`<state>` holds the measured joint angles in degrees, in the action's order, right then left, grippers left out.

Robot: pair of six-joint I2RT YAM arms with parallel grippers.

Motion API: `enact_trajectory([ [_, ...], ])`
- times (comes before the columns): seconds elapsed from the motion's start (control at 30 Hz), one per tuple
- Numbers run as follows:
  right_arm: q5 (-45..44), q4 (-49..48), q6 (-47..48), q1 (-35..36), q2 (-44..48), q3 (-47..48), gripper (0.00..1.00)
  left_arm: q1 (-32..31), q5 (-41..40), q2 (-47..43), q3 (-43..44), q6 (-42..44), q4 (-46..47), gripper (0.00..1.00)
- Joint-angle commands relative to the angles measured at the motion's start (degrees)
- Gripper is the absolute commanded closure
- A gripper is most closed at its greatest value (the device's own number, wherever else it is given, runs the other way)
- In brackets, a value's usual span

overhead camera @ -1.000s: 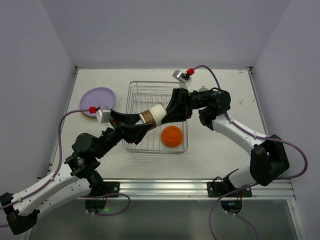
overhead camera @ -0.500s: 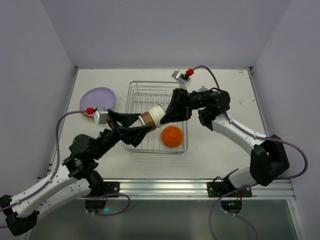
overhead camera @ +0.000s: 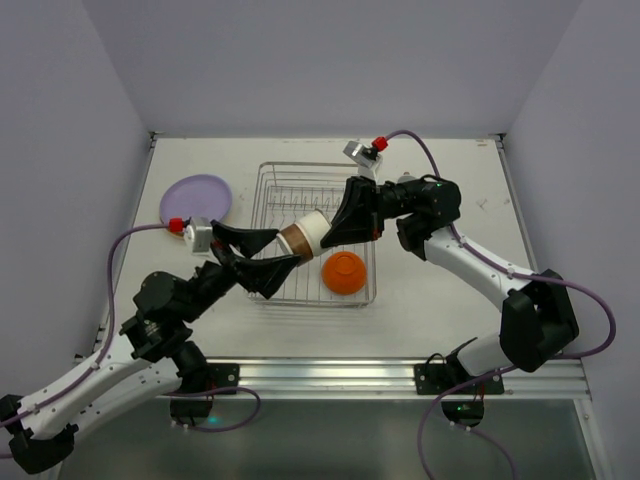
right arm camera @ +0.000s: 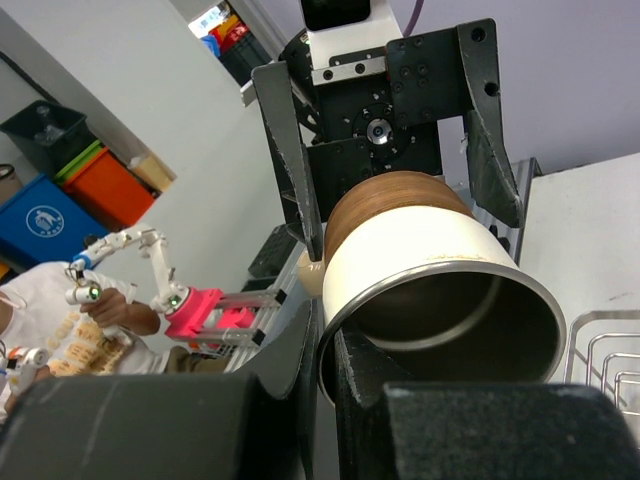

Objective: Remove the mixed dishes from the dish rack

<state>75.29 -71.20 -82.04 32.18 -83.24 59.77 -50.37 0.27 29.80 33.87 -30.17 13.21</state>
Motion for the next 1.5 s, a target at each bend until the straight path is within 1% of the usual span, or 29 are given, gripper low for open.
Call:
enact_trajectory([
  [0.0, 0.4, -1.8, 0.5, 0.0, 0.8, 2.4, 1.00, 0.1, 0.1, -0.9, 1.8, 1.9, -0.7, 0.00],
  [0.27, 0.0, 2.1, 3.0, -0.1, 0.4, 2.7, 1.00, 0.1, 1.5, -2.8, 2.7, 4.5, -3.6, 0.00],
  [0.33, -0.1, 5.2, 5.3, -0.1, 0.9, 2.8, 1.00, 0.1, 1.2, -3.7, 2.6, 4.8, -4.1, 0.00],
  [0.37, -0.7, 9.5, 6.7, -0.2, 1.2, 2.9, 1.00, 0.1, 1.1, -4.0, 2.5, 4.9, -4.3, 0.00],
  [0.43, -2.0, 16.9, 14.3, -0.1, 3.3, 3.3, 1.00, 0.1, 1.2, -4.8, 2.3, 5.3, -4.5, 0.00],
  [0.47, -4.5, 28.3, 22.6, 0.0, 4.2, 3.9, 1.00, 0.1, 1.2, -5.2, 2.2, 5.4, -4.5, 0.00],
  [0.53, -9.0, 41.6, 32.2, 0.0, 7.5, 6.2, 1.00, 0.1, 1.2, -5.5, 2.1, 5.6, -4.7, 0.00],
  [0.57, -11.5, 52.2, 39.5, 0.0, 8.4, 7.0, 1.00, 0.1, 1.1, -5.8, 2.1, 5.7, -4.8, 0.00],
  [0.6, -15.2, 55.6, 41.7, 0.0, 9.8, 8.0, 1.00, 0.1, 1.0, -5.8, 2.1, 5.7, -4.9, 0.00],
  [0.63, -16.4, 60.2, 43.3, 0.0, 10.4, 8.3, 1.00, 0.1, 1.0, -5.8, 2.2, 5.8, -5.1, 0.00],
  [0.67, -17.7, 62.5, 46.0, -0.1, 10.8, 8.8, 1.00, 0.1, 1.0, -5.8, 2.2, 5.8, -5.2, 0.00],
  [0.7, -20.9, 65.0, 47.4, 0.0, 11.5, 9.9, 1.00, 0.1, 0.9, -5.8, 2.2, 5.9, -5.4, 0.00],
  [0.73, -22.8, 69.7, 48.7, 0.0, 11.7, 10.5, 1.00, 0.1, 0.7, -5.9, 2.2, 6.0, -5.7, 0.00],
  [0.77, -26.8, 71.6, 50.6, -0.1, 11.9, 11.8, 1.00, 0.1, 0.4, -5.9, 2.3, 6.1, -5.9, 0.00],
  [0.83, -31.5, 78.8, 52.4, 0.0, 12.2, 13.2, 1.00, 0.1, 0.3, -5.9, 2.3, 6.2, -6.4, 0.00],
  [0.9, -35.8, 82.6, 54.4, 0.0, 12.2, 15.2, 1.00, 0.1, 0.0, -6.1, 2.3, 6.3, -6.7, 0.00],
  [0.93, -40.6, 86.6, 55.1, 0.0, 12.0, 15.9, 1.00, 0.1, 0.1, -6.2, 2.3, 6.3, -6.8, 0.00],
  [1.0, -47.4, 91.9, 56.7, -0.1, 11.3, 19.2, 1.00, 0.1, 0.1, -6.1, 2.3, 6.4, -6.9, 0.00],
  [1.03, -55.1, 97.0, 57.2, 0.0, 10.7, 20.4, 1.00, 0.1, 0.0, -5.9, 2.3, 6.4, -6.9, 0.00],
  [1.1, -61.8, 101.1, 58.3, -0.1, 9.1, 23.0, 1.00, 0.1, 0.0, -5.4, 2.3, 6.4, -7.0, 0.00],
  [1.13, -69.3, 105.0, 58.6, 0.0, 8.5, 24.0, 1.00, 0.1, 0.0, -4.8, 2.3, 6.4, -7.0, 0.00],
  [1.23, -77.7, 111.3, 59.6, -0.1, 5.1, 27.6, 1.00, 0.1, 0.1, -3.3, 2.5, 6.4, -7.1, 0.00],
  [1.27, -82.1, 112.5, 60.1, 0.0, 3.5, 28.3, 1.00, 0.1, 0.0, -2.9, 2.5, 6.4, -7.1, 0.00],
  [1.33, -86.2, 115.8, 61.0, -0.2, 1.3, 30.3, 1.00, 0.1, 0.0, -2.1, 2.7, 6.5, -7.3, 0.00],
  [1.37, -90.0, 116.9, 61.4, -0.2, 0.4, 30.9, 1.00, 0.1, 0.0, -1.9, 2.7, 6.5, -7.3, 0.00],
  [1.47, -96.1, 121.0, 62.4, -0.7, -4.2, 33.0, 1.00, 0.1, 0.1, -1.9, 2.7, 6.7, -7.4, 0.00],
])
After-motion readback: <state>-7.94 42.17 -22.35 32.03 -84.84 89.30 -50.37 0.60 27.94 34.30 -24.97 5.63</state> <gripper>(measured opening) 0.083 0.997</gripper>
